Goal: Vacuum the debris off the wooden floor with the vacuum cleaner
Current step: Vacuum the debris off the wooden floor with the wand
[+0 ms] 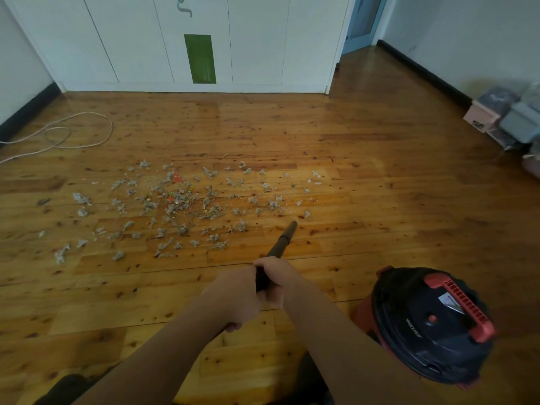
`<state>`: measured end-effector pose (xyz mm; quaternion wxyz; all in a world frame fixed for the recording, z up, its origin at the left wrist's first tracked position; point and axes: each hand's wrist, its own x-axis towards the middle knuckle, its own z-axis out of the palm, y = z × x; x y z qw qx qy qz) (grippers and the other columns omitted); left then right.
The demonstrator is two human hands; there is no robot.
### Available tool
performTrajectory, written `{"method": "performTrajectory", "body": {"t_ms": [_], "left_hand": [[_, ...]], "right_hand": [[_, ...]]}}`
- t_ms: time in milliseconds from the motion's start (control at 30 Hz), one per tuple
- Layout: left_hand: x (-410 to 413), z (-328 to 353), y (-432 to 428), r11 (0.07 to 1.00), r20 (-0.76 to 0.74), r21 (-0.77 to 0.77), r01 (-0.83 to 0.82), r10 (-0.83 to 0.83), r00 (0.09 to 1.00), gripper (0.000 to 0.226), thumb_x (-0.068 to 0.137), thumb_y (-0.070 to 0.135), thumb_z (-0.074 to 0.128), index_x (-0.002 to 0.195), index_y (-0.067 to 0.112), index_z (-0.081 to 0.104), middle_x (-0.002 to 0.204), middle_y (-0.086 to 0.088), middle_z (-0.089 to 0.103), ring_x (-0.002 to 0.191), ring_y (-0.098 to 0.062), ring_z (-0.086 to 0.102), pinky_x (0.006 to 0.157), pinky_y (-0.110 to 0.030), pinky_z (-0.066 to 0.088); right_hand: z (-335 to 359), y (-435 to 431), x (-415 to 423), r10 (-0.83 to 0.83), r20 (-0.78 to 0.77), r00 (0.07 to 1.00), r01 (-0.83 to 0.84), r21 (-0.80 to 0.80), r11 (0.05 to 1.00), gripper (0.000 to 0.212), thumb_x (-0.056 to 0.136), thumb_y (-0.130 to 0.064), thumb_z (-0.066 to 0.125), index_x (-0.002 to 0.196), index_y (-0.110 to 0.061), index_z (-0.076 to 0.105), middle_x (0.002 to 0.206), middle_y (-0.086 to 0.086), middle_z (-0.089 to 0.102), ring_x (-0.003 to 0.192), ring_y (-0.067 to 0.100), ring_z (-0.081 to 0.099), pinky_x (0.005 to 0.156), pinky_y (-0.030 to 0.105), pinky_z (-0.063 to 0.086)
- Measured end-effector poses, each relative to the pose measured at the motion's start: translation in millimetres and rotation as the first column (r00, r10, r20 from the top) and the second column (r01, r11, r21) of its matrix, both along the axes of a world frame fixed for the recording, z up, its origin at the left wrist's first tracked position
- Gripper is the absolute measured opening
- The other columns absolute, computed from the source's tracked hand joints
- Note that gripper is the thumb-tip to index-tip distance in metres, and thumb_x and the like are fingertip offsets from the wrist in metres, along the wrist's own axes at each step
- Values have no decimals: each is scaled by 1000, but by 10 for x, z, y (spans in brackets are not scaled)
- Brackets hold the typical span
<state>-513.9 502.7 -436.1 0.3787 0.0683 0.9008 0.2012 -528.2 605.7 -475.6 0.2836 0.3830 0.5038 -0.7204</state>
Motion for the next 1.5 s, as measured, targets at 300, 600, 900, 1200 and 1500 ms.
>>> {"method": "performTrajectory", "body": {"t_ms": [300,600,900,1200,1500], "left_hand": [[-27,214,-144,997,111,54,47,-52,992,41,97,40,53,130,23,37,96,-10,63,55,-17,62,51,-26,54],[5,280,-165,995,6,23,99,-99,995,36,97,42,53,118,17,38,90,-7,59,51,-14,56,45,-21,45],[-98,157,-108,989,-177,-12,149,-148,973,39,97,47,50,120,17,42,88,-3,61,56,-16,58,51,-30,53],[-164,66,-133,988,-287,-18,151,-150,946,30,93,54,54,99,26,45,78,7,54,62,-10,51,52,-21,37],[-194,129,-146,976,-353,-130,175,-210,912,40,85,73,48,87,33,45,74,13,54,62,-2,51,50,-18,34]], "right_hand": [[-23,157,-172,-156,-12,988,156,-41,987,29,99,-8,51,125,-2,40,105,17,55,82,28,57,69,39,52],[-35,229,-206,-311,-39,950,311,-16,950,30,97,-11,57,121,-8,40,112,20,57,85,26,63,76,41,58],[153,218,-104,-61,-52,997,57,-79,995,24,97,-15,57,116,-2,49,106,17,60,95,33,61,79,43,54],[65,257,-254,-236,-38,971,234,-61,970,31,98,-9,53,123,-3,35,116,22,55,92,30,57,82,43,55],[115,556,-356,-379,-48,924,378,-23,926,27,95,-5,55,116,-5,38,99,18,54,79,25,56,61,36,52]]}}
